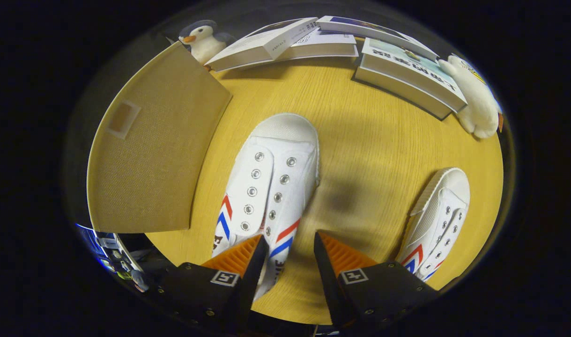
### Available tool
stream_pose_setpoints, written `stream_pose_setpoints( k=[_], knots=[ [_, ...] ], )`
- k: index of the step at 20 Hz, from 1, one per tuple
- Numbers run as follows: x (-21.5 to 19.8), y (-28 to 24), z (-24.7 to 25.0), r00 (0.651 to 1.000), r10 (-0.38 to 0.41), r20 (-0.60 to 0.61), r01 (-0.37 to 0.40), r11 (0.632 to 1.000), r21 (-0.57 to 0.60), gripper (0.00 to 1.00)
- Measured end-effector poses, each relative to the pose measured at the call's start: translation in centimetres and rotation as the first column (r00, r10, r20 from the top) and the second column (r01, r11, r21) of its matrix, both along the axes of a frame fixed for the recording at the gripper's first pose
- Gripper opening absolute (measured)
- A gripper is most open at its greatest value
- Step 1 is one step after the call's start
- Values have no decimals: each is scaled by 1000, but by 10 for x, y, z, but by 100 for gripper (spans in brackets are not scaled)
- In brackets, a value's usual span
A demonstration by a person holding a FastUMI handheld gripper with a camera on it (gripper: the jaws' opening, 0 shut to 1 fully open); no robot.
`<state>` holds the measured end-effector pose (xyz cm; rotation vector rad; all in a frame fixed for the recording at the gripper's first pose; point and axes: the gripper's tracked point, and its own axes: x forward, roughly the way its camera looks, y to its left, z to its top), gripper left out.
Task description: Open the storage box then place both shoes into the box .Put the left shoe in first, then the right shoe, with the right side of both shoes facing outward in a uniform manner.
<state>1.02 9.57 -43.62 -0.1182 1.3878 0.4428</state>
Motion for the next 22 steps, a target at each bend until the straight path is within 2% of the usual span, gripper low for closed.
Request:
stream_pose_setpoints(
  k=[1,3,5,6,11,16,22],
  knots=[
    [-2,9,0,1000,7,-19,-6,999,46,57],
    [-1,4,6,999,-26,-28,27,999,45,24],
    [-3,4,-3,990,-126,-55,130,989,76,2],
    [-1,1,11,986,-149,-70,155,984,84,0],
    [-9,1,27,984,-151,-97,161,981,104,0],
    [-11,6,62,989,-128,-76,134,987,86,0],
    [-8,25,115,986,-159,-56,165,976,141,0]
  ],
)
